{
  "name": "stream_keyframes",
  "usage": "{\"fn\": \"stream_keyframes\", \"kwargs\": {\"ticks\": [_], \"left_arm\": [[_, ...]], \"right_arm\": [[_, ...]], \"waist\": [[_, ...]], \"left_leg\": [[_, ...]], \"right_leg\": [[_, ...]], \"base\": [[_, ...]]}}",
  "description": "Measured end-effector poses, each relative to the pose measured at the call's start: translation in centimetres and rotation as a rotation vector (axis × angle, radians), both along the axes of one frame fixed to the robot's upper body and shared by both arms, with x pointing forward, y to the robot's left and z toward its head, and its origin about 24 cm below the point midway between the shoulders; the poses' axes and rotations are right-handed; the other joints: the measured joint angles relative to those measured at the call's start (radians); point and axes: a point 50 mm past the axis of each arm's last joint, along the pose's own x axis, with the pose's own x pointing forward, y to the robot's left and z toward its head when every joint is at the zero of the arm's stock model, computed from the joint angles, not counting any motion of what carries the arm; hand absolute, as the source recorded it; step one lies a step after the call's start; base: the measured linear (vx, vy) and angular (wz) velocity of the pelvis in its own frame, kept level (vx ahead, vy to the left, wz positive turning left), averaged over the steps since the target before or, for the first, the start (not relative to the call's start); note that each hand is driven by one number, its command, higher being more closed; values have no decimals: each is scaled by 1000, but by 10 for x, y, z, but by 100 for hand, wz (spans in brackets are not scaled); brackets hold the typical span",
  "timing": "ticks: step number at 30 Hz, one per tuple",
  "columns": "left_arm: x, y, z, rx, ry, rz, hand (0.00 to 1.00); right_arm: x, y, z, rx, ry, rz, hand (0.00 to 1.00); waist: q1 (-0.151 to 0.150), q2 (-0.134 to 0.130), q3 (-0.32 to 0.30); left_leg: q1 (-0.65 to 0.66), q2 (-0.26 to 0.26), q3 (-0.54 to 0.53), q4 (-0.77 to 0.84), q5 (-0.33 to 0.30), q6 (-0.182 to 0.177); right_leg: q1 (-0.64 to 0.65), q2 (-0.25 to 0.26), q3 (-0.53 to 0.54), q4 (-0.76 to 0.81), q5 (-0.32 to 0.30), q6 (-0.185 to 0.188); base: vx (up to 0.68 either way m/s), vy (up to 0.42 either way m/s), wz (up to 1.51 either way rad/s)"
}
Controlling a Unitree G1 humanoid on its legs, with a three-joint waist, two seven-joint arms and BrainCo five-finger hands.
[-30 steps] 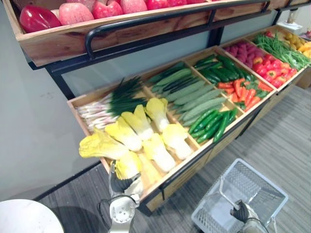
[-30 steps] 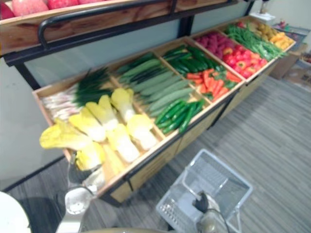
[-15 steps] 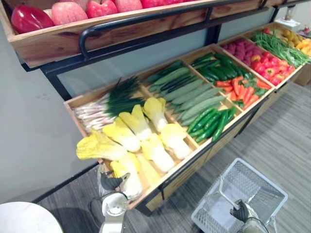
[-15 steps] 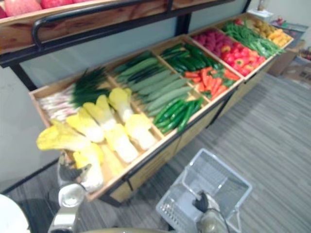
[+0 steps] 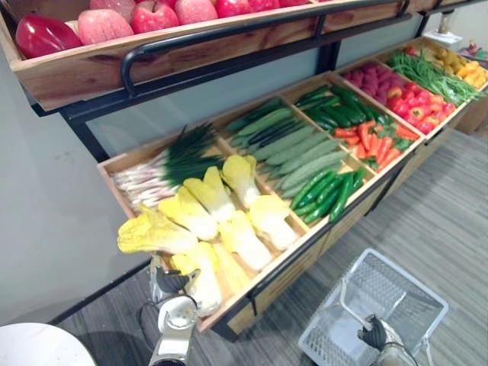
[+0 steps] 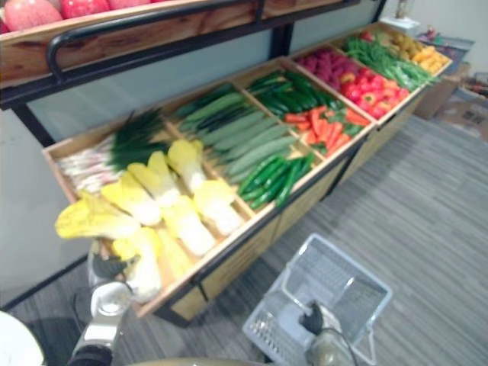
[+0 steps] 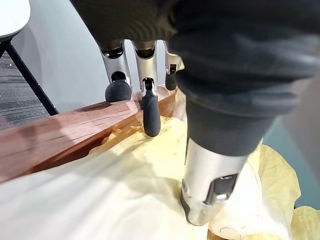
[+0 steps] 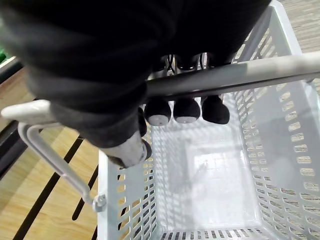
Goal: Pick vegetable in the basket
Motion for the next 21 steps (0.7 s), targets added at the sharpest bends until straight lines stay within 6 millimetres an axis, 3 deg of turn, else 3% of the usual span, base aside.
{"fn": "stream_keyframes", "kwargs": {"ticks": [15,21], "left_arm": [[-3,-11,2,76,17,-124,0],[-4,-39,-4,32,42,-254,0]], "right_arm": [[1,3,0,-7,-13,7,100],[3,3,1,-7,-18,6,100]], "waist": [[4,0,0],[2,3,-3]], "left_leg": [[-1,-7,-2,0,1,1],[-1,-12,-2,0,2,3]], "right_leg": [[0,-7,-1,0,3,5],[-1,-12,1,0,5,7]], "base": [[0,0,0],[0,0,0]]}}
